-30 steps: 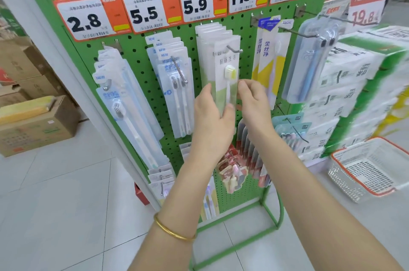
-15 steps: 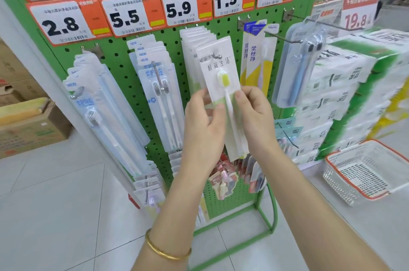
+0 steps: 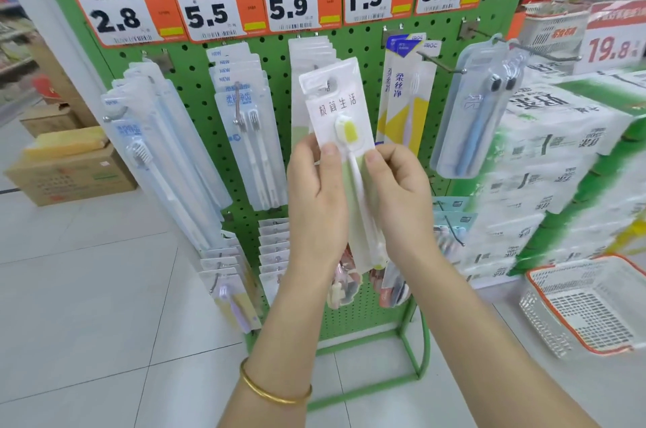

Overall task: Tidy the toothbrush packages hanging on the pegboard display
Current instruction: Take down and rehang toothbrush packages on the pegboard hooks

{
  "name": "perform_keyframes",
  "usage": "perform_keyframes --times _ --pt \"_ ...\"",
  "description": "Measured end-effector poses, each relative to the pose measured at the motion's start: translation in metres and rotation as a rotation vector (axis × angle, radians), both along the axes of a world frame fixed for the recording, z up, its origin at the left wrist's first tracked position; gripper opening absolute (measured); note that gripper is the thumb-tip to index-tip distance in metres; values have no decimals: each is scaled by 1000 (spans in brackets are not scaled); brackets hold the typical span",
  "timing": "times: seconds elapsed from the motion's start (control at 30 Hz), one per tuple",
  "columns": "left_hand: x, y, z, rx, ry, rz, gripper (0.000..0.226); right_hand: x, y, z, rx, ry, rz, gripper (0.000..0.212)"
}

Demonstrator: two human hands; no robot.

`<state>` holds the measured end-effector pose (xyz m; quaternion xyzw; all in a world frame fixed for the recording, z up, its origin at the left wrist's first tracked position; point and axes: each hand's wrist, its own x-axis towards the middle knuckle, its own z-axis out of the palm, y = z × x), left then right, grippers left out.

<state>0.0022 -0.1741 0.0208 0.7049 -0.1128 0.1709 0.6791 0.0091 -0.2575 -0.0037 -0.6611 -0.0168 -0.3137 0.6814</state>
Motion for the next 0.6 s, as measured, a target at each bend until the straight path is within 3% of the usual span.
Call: perform_keyframes --times 0.17,0.43,0.6 --pt "-14 -9 -12 1 1 35 19 -14 -12 -16 17 37 8 22" --pt "-25 -44 -65 2 217 -3 22 -49 -45 -70 13 263 15 19" --pt "-25 -63 -105 71 247 -8 26 -61 -58 -101 18 346 29 14"
